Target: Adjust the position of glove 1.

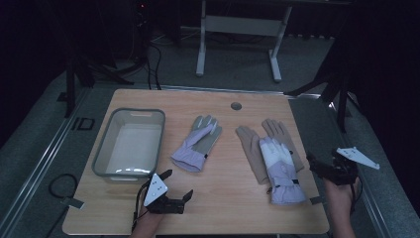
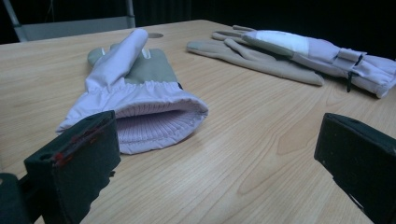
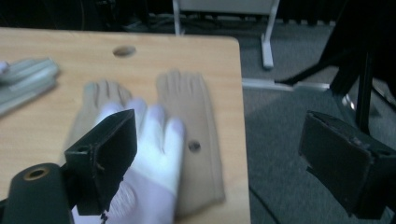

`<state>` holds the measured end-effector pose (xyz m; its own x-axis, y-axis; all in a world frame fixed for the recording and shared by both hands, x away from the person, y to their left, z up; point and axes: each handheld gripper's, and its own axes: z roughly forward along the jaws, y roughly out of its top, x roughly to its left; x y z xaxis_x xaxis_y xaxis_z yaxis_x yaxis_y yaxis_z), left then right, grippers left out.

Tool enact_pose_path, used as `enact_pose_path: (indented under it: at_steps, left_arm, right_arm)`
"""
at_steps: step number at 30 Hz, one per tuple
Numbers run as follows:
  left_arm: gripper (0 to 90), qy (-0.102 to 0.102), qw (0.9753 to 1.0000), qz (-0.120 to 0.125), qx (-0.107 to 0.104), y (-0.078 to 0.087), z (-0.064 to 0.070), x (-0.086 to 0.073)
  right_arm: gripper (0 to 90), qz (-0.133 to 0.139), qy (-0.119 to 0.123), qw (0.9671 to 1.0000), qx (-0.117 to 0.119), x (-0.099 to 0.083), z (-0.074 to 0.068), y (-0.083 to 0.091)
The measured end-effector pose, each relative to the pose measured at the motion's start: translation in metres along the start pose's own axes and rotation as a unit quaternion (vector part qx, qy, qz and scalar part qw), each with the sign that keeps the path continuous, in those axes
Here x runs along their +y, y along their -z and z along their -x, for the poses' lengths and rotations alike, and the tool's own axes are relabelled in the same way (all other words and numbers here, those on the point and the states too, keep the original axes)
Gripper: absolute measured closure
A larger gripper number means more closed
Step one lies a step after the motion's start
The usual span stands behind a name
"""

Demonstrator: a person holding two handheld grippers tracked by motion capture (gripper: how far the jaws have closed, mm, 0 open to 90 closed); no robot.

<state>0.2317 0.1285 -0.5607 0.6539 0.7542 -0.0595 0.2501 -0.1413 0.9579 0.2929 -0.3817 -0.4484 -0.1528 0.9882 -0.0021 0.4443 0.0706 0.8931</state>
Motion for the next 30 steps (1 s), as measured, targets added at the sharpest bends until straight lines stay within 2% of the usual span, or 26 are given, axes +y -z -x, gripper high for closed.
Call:
enact_pose_path:
  at_steps: [2,6,10,13,17,22,30]
  left_arm:
    - [0.2,0.004,1.0000,0.002,-0.001,0.000,-0.001,0.000]
    - [0.1,0.007,1.0000,0.001,-0.002,0.000,-0.001,0.000]
    - [0.1,0.005,1.0000,0.000,-0.004,0.000,-0.001,0.000]
    - [0.1,0.002,1.0000,-0.001,-0.005,0.000,-0.001,0.000]
    - [0.1,0.003,1.0000,-0.002,-0.006,0.000,-0.001,0.000]
    - [0.2,0.002,1.0000,-0.002,-0.008,0.000,-0.001,0.000]
    - [0.2,0.005,0.9999,-0.001,-0.013,0.000,-0.002,0.000]
  right_arm:
    - [11.5,0.002,0.008,0.9999,0.006,0.013,-0.007,-0.001]
    - [14.0,-0.004,0.020,0.9987,0.047,0.033,-0.023,-0.008]
    - [13.2,-0.017,0.026,0.9956,0.089,0.051,-0.040,-0.019]
    - [11.6,-0.024,0.029,0.9946,0.097,0.064,-0.056,-0.030]
    - [10.7,-0.031,0.048,0.9908,0.122,0.077,-0.078,-0.041]
    - [10.5,-0.034,0.057,0.9879,0.140,0.086,-0.102,-0.053]
    - [14.3,-0.051,0.077,0.9806,0.173,0.090,-0.148,-0.079]
